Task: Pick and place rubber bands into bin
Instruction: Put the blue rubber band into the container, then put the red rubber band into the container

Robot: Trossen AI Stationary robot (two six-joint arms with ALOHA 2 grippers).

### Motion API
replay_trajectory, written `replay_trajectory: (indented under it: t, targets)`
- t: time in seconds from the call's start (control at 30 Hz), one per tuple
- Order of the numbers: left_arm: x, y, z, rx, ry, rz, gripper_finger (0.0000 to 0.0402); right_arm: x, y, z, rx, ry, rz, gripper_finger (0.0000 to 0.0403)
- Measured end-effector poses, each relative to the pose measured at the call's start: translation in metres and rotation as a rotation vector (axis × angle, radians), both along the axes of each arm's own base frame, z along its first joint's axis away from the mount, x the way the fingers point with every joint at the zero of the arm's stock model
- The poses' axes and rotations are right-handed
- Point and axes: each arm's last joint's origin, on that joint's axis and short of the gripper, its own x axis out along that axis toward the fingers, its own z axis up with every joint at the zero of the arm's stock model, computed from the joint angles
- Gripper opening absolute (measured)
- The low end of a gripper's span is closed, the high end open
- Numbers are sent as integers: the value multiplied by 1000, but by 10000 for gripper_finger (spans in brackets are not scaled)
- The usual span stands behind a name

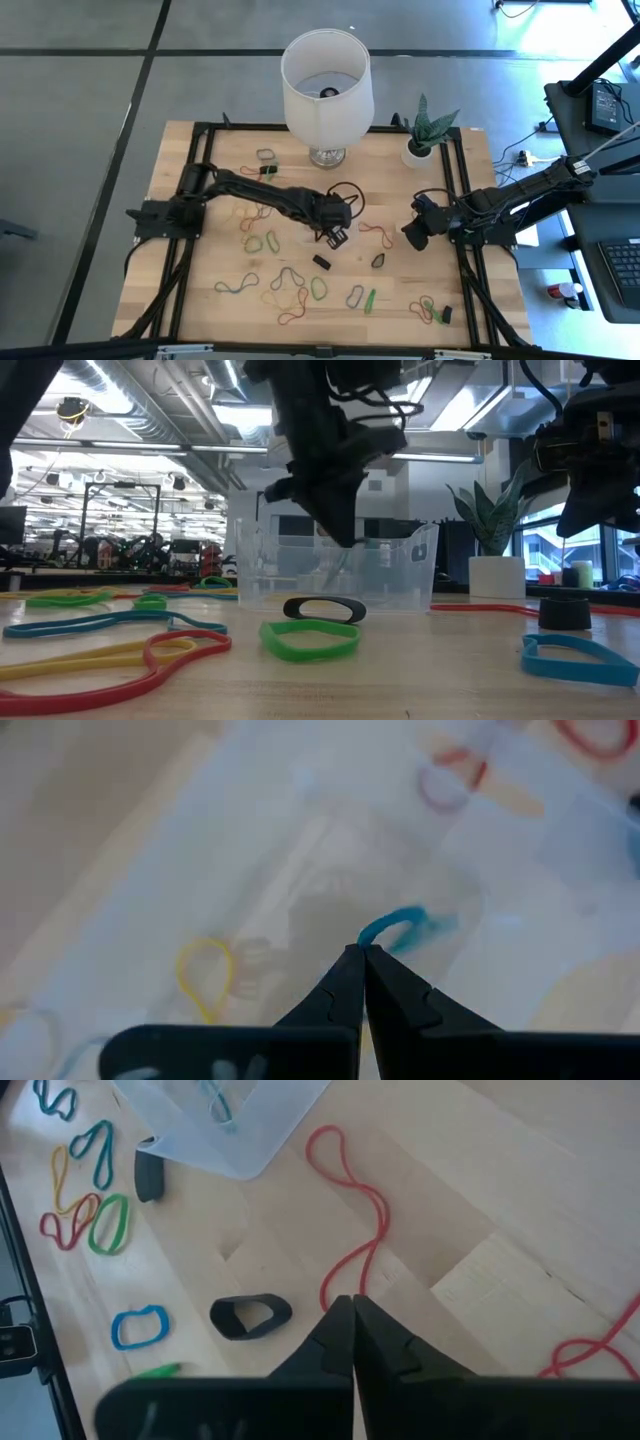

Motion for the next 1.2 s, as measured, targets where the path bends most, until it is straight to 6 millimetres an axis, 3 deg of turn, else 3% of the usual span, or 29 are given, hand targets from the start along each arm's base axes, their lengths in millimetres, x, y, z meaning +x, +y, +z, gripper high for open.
replay_trajectory:
  t: [0.37, 0.53, 0.67, 0.87, 0.93, 1.07, 1.2]
  targets:
    - [-3, 0, -5, -15, 44, 10, 106, 0, 0, 0, 1, 0, 1, 0]
    - [-8, 1, 15, -2, -2, 1, 126, 0, 0, 0, 1, 0, 0, 1]
    - [-16, -4, 41, 37, -70, -27, 107, 0, 0, 0, 0, -2, -1, 8]
    - [-38, -18, 76, 161, -82, -200, 15, 1, 0, 1, 7, -18, -4, 14]
    - [-44, -22, 84, 215, -73, -253, 6, 3, 1, 2, 13, -34, -4, 15]
    - [-59, -30, 93, 258, -70, -363, 2, 7, 1, 6, 11, -93, 6, 9]
    - [-85, -37, 87, 279, -90, -406, 2, 14, 3, 11, -36, -100, 27, 4]
